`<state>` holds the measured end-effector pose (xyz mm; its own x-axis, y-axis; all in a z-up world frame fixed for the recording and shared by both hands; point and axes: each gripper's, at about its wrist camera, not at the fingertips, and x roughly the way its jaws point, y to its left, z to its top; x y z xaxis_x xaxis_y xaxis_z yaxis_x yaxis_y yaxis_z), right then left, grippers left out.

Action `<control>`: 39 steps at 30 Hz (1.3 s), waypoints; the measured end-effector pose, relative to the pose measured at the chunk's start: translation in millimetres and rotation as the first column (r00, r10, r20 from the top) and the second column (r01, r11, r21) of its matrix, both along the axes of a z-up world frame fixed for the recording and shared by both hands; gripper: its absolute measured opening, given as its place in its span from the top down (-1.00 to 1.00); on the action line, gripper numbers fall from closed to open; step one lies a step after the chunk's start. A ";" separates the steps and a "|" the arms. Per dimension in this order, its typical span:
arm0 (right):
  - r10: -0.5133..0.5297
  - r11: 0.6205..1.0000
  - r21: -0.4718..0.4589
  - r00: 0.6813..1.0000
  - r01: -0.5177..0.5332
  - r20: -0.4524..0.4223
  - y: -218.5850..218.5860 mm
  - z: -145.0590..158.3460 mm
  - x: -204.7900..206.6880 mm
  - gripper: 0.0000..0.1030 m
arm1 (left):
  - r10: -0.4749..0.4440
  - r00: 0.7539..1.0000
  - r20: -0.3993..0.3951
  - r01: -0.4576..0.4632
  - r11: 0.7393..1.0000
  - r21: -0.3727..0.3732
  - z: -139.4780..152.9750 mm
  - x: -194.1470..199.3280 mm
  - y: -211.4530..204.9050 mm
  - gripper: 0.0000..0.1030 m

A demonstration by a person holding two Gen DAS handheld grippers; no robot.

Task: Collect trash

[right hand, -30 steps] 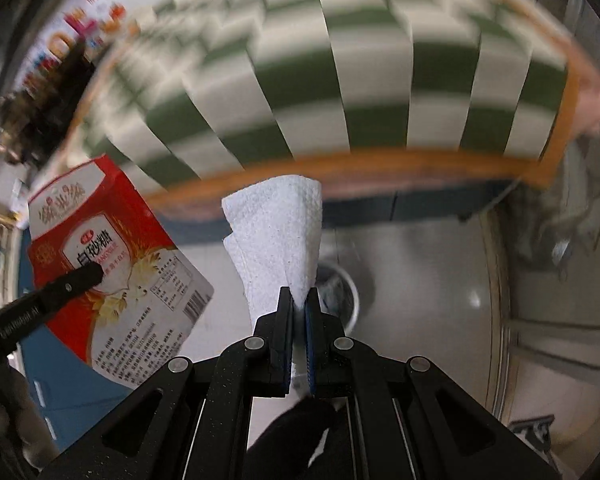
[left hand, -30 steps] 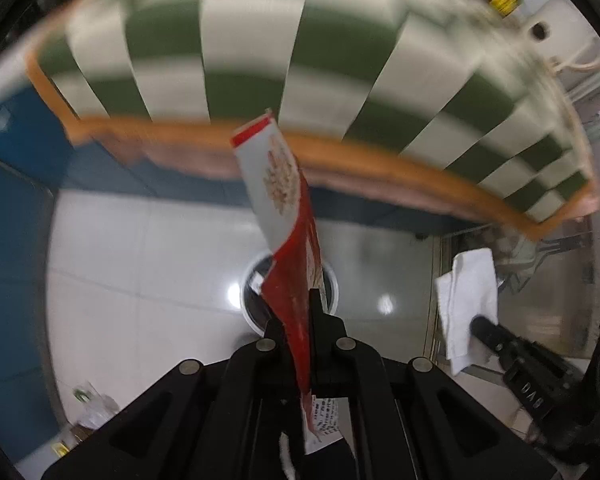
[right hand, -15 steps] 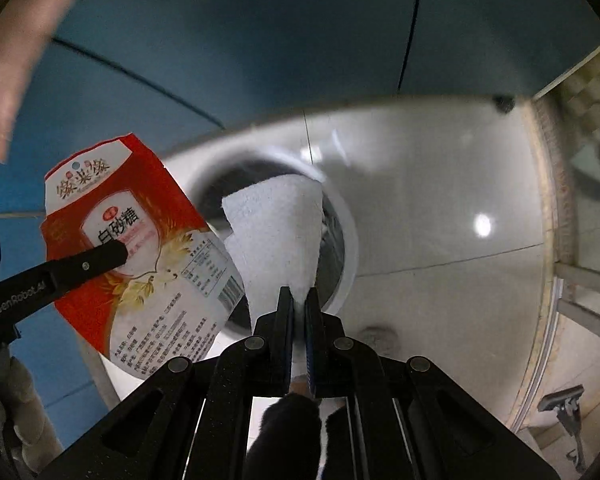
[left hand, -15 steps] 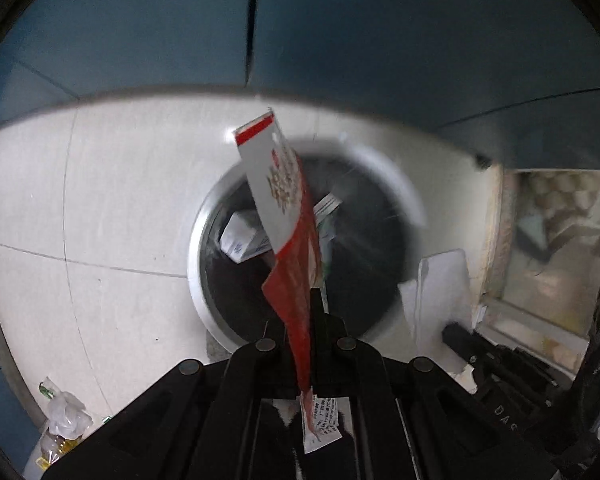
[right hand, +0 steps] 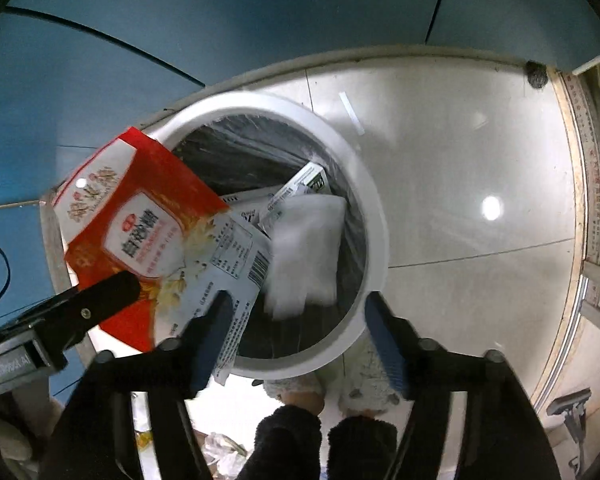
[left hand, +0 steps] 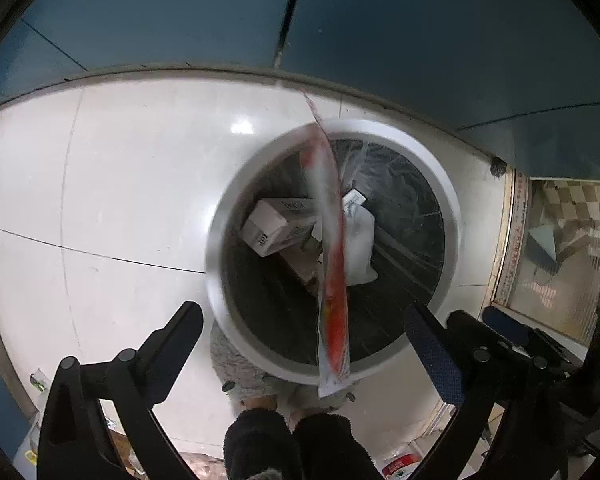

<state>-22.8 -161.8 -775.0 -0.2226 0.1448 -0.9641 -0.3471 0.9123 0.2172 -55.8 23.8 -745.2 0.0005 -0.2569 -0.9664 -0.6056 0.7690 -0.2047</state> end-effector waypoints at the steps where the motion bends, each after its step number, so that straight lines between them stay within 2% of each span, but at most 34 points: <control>1: 0.005 1.000 -0.004 1.000 -0.005 0.009 0.7 5.0 0.9 -0.53 | 0.002 1.000 0.004 -0.002 1.000 0.012 3.4 -1.6 2.7 -1.00; 3: 0.016 1.000 -0.015 1.000 -0.015 0.027 0.4 15.4 2.5 -0.75 | 0.011 1.000 0.011 -0.011 0.999 0.041 16.7 -5.7 4.2 -1.00; 5: 0.032 0.999 -0.028 0.998 -0.031 0.048 -0.6 28.0 2.0 -0.83 | 0.021 1.000 0.022 -0.022 0.998 0.062 27.1 -9.3 6.5 -1.00; 7: 0.052 0.998 -0.042 0.996 -0.049 0.068 -1.2 39.1 0.6 -1.00 | 0.021 0.999 0.028 -0.024 0.994 0.106 42.3 -12.6 7.3 -1.00; 10: 0.087 0.995 -0.061 0.990 -0.081 0.113 -2.0 55.6 -0.4 -1.00 | 0.008 0.999 0.039 -0.015 0.982 0.189 72.3 -19.4 4.9 -1.00; 13: 0.112 0.992 -0.081 0.982 -0.100 0.151 -6.0 81.4 -4.1 -1.00 | 0.006 0.999 0.043 -0.016 0.970 0.241 101.8 -27.3 3.4 -1.00; 15: 0.116 0.991 -0.085 0.979 -0.103 0.166 -8.9 97.5 -4.1 -1.00 | 0.011 0.999 0.046 -0.022 0.967 0.255 118.5 -31.2 0.2 -1.00; 18: 0.124 0.991 -0.081 0.973 -0.110 0.196 -13.6 138.1 -6.4 -1.00 | 0.021 0.998 0.052 -0.035 0.962 0.272 160.6 -41.5 -6.0 -1.00; 21: 0.138 0.990 -0.064 0.961 -0.126 0.238 -21.7 200.0 -11.2 -1.00 | 0.025 0.997 0.066 -0.043 0.959 0.280 206.4 -48.7 -14.3 -1.00; 25: 0.149 0.989 -0.029 0.949 -0.146 0.277 -32.9 284.3 -21.2 -1.00 | 0.011 0.995 0.098 -0.039 0.955 0.293 286.2 -62.6 -34.1 -1.00; 28: 0.152 0.987 0.002 0.942 -0.160 0.301 -44.6 355.3 -32.4 -1.00 | 0.000 0.992 0.130 -0.039 0.954 0.296 347.6 -74.4 -47.7 -1.00; 30: 0.150 0.986 0.027 0.937 -0.167 0.315 -53.0 406.8 -40.2 -1.00 | 0.005 0.989 0.148 -0.046 0.959 0.278 376.8 -79.6 -55.0 -1.00; 32: 0.144 0.984 0.051 0.935 -0.169 0.325 -59.2 446.7 -47.6 -1.00 | 0.008 0.984 0.178 -0.056 0.963 0.264 418.4 -88.8 -61.3 -1.00; 33: 0.145 0.982 0.065 0.931 -0.176 0.334 -64.0 477.4 -53.2 -1.00 | 0.003 0.980 0.197 -0.055 0.963 0.262 439.8 -92.5 -64.3 -1.00; 39: 0.146 0.969 0.128 0.911 -0.209 0.386 -77.6 602.0 -81.5 -1.00 | -0.062 0.955 0.291 -0.027 0.956 0.291 541.5 -100.9 -74.7 -1.00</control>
